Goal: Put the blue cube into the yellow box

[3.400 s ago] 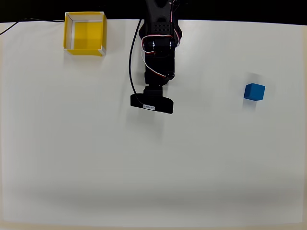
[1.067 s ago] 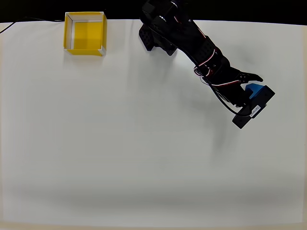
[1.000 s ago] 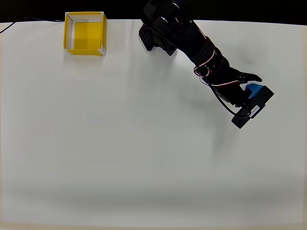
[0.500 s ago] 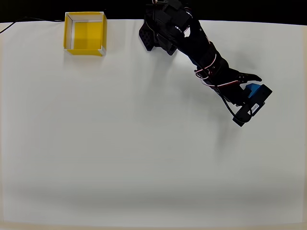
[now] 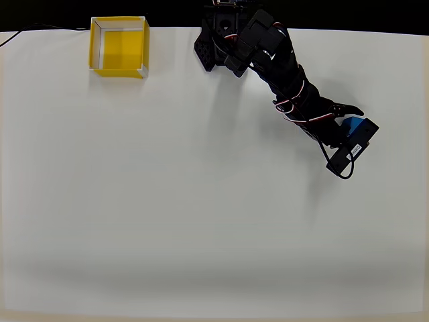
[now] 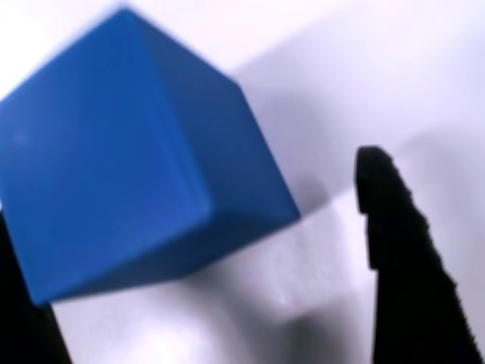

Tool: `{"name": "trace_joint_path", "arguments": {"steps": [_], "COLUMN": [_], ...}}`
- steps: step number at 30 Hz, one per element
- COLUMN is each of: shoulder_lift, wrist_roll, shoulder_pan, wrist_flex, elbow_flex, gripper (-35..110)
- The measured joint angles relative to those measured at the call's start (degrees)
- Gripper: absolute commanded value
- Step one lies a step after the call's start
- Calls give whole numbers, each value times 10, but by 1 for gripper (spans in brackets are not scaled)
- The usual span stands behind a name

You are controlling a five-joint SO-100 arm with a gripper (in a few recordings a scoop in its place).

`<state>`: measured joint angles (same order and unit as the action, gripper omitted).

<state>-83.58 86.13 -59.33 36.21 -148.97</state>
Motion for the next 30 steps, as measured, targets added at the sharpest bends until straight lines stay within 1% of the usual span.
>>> {"name": "trace_joint_path", "arguments": {"steps": [9,20,30], "shoulder_lift": [62,115,121], "wrist_roll": [5,5,32], "shoulder_pan": [-3,-22,-18], "wrist_flex": [51,105,118], "elbow_flex": [38,51,51], "gripper": [43,23,14]}}
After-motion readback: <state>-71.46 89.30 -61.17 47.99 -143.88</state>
